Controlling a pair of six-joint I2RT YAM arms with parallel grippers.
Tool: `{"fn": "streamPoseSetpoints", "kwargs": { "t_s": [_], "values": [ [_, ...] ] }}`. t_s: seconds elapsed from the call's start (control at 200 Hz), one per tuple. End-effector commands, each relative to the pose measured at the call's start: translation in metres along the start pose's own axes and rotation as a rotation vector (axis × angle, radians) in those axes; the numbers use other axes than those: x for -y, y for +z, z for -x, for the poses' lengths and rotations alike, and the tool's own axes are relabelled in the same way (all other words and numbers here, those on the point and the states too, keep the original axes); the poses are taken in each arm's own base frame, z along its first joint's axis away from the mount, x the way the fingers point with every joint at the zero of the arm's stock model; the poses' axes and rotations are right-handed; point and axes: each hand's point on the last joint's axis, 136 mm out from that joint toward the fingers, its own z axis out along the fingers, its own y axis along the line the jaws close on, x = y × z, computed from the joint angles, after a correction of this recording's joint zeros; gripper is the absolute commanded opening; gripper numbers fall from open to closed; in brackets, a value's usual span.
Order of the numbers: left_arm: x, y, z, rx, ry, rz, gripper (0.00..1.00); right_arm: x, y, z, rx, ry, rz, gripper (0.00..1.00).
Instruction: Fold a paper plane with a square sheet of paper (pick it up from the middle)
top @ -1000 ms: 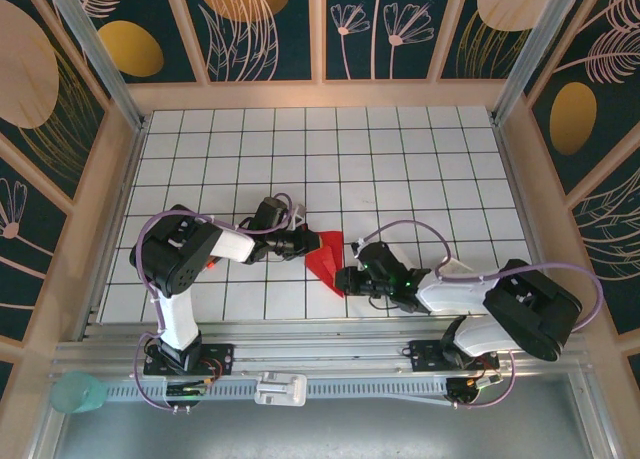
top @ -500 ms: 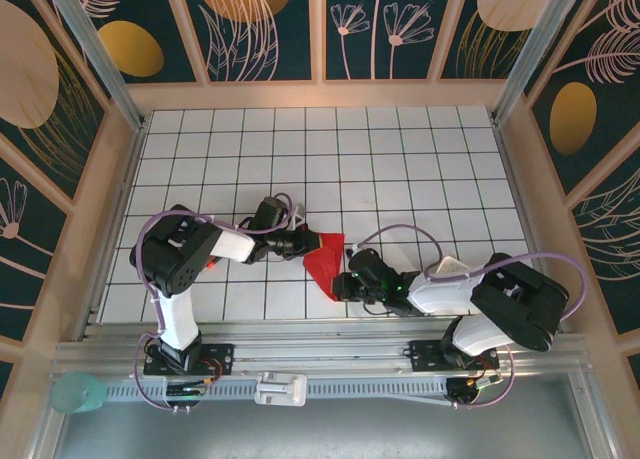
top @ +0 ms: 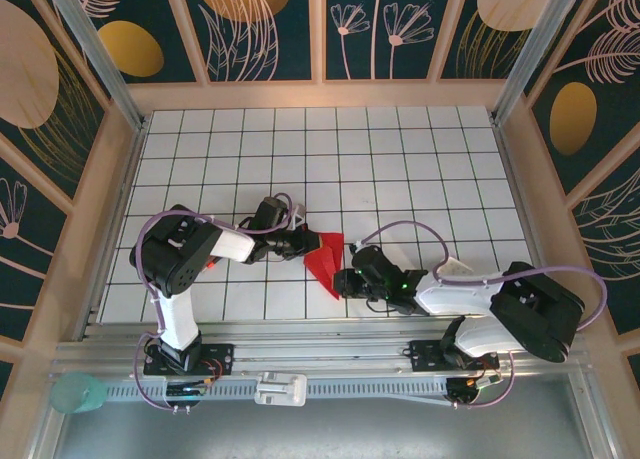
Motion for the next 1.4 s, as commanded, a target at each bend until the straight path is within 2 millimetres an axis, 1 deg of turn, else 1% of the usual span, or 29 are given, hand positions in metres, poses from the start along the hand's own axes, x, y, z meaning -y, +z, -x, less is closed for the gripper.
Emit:
{"fn": "streamPoseSetpoints", "kwargs": {
  "t_s": [0.0,0.165,0.285,0.445,0.525,0.716,0.861,0.956,1.071,1.101,1.216,1.316,1.396],
  "values": [
    [-0.018,-0.002,-0.006,-0.012,-0.032,0.066,0.00,0.002,-0.001,-0.010,-0.015,0.013,-0.003,0.19],
    [-0.018,-0.001,-0.007,-0.015,-0.030,0.068,0.00,0.004,0.001,-0.017,-0.027,0.013,-0.016,0.18],
    [-0.018,-0.001,-0.007,-0.015,-0.031,0.068,0.00,0.005,0.001,-0.019,-0.029,0.018,-0.017,0.16],
    [-0.018,-0.001,-0.006,-0.015,-0.029,0.068,0.00,0.006,0.000,-0.020,-0.027,0.023,-0.026,0.16],
    [-0.018,-0.001,-0.006,-0.016,-0.029,0.069,0.00,0.007,-0.002,-0.020,-0.022,0.025,-0.028,0.13],
    [-0.019,-0.001,-0.006,-0.015,-0.029,0.069,0.00,0.002,0.002,-0.018,-0.022,0.019,-0.017,0.07],
    [-0.019,-0.001,-0.007,-0.015,-0.031,0.071,0.00,-0.002,0.005,-0.019,-0.032,0.016,-0.017,0.07],
    [-0.021,-0.001,-0.008,-0.017,-0.035,0.074,0.00,0.004,0.006,-0.019,-0.037,0.019,-0.052,0.08],
    [-0.016,-0.001,-0.006,-0.013,-0.031,0.062,0.00,0.014,0.002,-0.018,-0.040,0.006,-0.104,0.06],
    [-0.015,-0.002,-0.006,-0.013,-0.033,0.060,0.00,0.018,0.001,-0.014,-0.028,-0.005,-0.126,0.06],
    [-0.004,-0.005,-0.002,-0.002,-0.036,0.029,0.00,0.024,-0.001,-0.009,-0.031,-0.060,-0.165,0.05],
    [0.008,-0.010,-0.001,0.006,-0.042,-0.010,0.03,0.030,-0.002,-0.007,-0.043,-0.095,-0.182,0.04],
    [0.020,-0.016,0.002,0.018,-0.038,-0.040,0.09,0.032,-0.004,-0.003,-0.043,-0.119,-0.179,0.04]
  ]
}}
